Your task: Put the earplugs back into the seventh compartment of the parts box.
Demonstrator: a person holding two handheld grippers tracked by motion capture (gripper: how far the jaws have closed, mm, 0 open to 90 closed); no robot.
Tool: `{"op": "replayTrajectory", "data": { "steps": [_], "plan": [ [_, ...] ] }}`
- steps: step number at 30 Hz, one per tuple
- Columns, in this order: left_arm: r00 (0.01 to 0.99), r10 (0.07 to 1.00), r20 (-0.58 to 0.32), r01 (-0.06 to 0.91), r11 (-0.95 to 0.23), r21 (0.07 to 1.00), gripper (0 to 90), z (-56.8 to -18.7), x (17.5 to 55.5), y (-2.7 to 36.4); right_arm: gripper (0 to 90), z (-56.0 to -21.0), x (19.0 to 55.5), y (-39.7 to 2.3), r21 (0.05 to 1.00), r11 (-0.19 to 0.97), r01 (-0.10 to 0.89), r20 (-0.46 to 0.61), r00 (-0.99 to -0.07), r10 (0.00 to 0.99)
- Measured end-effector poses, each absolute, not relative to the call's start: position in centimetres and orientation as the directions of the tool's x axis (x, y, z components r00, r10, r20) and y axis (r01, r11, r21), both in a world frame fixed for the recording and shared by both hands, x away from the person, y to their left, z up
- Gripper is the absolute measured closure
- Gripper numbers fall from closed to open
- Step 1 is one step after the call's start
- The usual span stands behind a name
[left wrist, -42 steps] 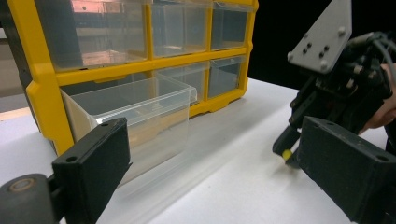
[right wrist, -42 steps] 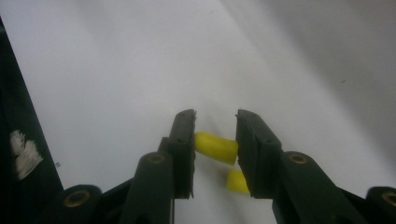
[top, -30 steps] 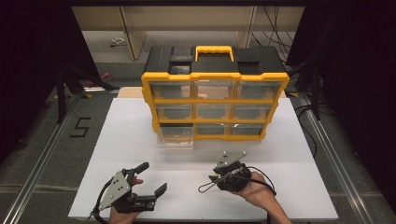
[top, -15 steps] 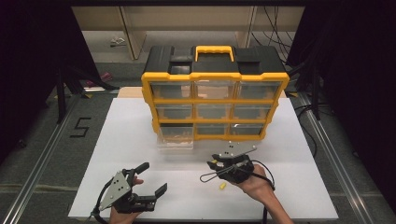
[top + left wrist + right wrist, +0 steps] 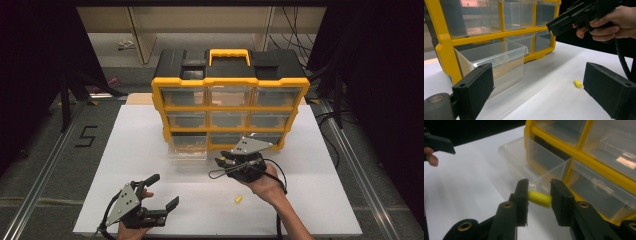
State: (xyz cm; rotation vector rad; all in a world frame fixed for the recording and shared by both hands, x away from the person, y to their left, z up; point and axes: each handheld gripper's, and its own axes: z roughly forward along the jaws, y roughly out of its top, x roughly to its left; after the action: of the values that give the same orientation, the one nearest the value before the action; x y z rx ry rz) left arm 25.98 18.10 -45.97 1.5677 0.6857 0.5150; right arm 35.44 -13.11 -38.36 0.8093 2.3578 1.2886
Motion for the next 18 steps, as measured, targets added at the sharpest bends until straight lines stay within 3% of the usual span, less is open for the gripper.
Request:
{"op": "replayTrajectory", "data": {
  "steps": [18],
  "plan": [
    [0.718, 0.692, -0.07, 0.13, -0.035, 0.991, 9.4, -46.0, 26.0, 18.1, 68.1, -37.2, 37.5, -10.9, 0.863, 0.397, 0.312, -0.008, -0.777, 0.629]
  ]
}}
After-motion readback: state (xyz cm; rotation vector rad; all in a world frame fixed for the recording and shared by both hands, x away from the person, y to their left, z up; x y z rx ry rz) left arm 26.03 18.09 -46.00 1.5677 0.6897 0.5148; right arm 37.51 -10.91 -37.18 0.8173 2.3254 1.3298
